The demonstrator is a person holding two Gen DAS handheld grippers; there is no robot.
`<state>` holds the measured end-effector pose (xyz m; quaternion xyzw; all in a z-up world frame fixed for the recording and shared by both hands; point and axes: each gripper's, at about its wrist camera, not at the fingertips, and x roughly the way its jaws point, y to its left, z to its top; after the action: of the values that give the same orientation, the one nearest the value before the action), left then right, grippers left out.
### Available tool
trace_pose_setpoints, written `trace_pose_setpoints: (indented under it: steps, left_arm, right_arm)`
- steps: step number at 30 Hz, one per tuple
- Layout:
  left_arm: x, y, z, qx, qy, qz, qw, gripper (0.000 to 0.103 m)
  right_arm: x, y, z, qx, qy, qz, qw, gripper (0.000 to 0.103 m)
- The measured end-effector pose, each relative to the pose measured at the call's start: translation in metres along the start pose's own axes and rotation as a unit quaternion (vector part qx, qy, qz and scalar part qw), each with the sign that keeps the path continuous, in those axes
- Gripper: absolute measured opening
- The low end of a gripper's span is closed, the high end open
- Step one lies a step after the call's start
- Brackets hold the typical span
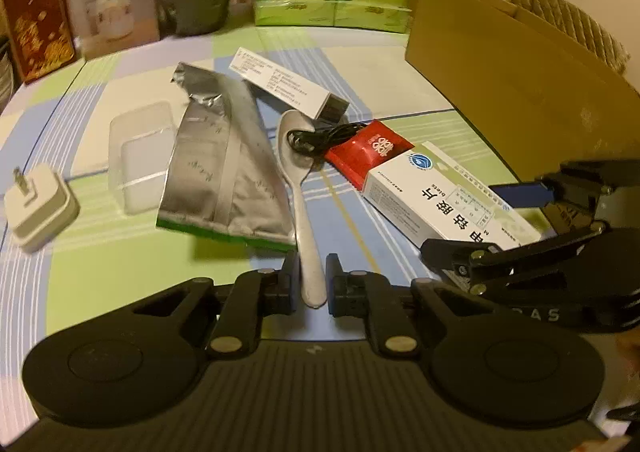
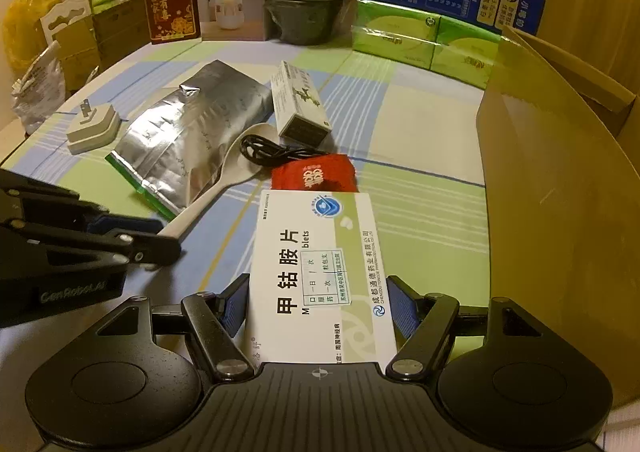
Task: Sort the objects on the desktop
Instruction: 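Grasp the white plastic spoon by its handle with the left tool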
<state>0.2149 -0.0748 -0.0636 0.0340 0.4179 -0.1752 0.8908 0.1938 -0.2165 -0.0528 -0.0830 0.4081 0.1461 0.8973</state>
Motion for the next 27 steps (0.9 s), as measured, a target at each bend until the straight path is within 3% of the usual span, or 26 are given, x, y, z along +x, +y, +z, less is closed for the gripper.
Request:
trace_pose_setpoints:
  steps: [10,19,21,27]
  left_arm:
    - [-0.05,-0.017,-0.039,-0.021,0.038,0.008,0.999,0.009]
    - [-0.092,-0.032,-0.075,-0.014,0.023,0.03,0.9992,0.01]
    - [-0.091,-0.031,-0.072,-0.005,0.015,0.038,0.9992,0.026]
    - [-0.071,-0.032,-0.053,0.025,-0.015,0.053,0.9982,0.029]
  right_arm:
    - [-0.034,0.016,-0.03,0.006,0.009,0.018,1.0,0.068]
    - [-0.055,0.021,-0.046,0.021,-0.002,0.005,1.0,0.068]
    - [-0.053,0.018,-0.045,0.029,-0.006,0.003,1.0,0.068]
    - [-0.042,0.011,-0.041,0.038,-0.012,-0.007,0.999,0.068]
